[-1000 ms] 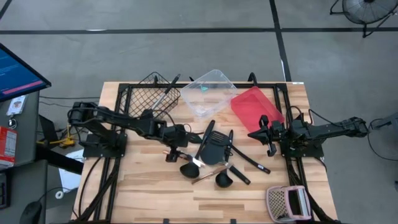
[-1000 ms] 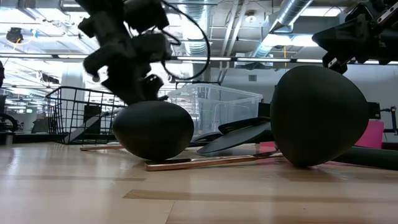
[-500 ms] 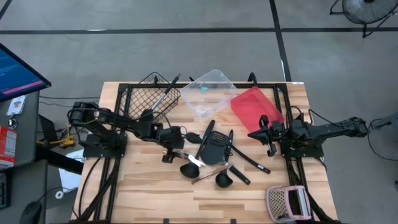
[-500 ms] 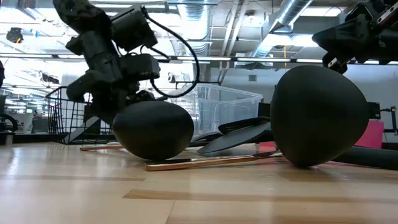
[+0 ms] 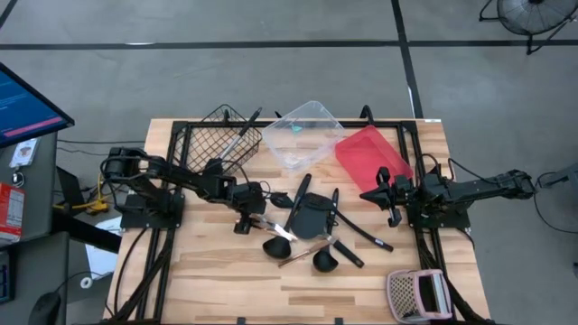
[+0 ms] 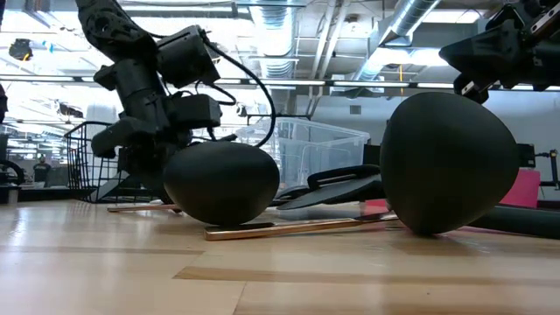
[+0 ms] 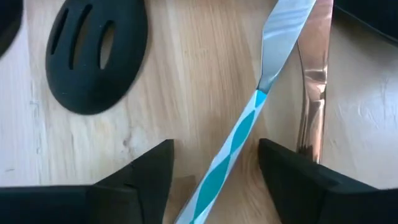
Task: Pick & Place Kitchen Items
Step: Put the blue knife into the red bin
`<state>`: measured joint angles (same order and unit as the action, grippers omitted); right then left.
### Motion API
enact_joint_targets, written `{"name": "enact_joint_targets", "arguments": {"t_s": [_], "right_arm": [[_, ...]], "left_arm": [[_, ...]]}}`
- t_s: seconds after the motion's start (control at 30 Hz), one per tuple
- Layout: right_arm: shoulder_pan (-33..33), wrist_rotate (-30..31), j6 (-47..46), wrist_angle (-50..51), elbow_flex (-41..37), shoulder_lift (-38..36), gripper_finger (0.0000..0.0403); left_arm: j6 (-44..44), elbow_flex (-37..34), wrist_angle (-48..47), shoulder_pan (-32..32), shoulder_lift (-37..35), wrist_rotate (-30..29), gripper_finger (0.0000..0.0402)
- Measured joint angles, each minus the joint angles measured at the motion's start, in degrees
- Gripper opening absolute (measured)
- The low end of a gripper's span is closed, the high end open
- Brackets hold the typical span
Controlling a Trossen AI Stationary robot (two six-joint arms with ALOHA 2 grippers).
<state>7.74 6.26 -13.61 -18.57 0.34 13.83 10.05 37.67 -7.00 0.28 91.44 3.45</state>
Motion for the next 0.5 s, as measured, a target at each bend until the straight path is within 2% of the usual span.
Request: {"name": "enact_joint_targets", "arguments": {"t_s": [0.5], "right_arm": [[0.00, 0.00, 0.00, 0.09, 0.00, 0.00, 0.0000]], "left_arm": [[0.16, -0.01, 0.60, 0.08, 0.78, -0.02, 0.0019]]}}
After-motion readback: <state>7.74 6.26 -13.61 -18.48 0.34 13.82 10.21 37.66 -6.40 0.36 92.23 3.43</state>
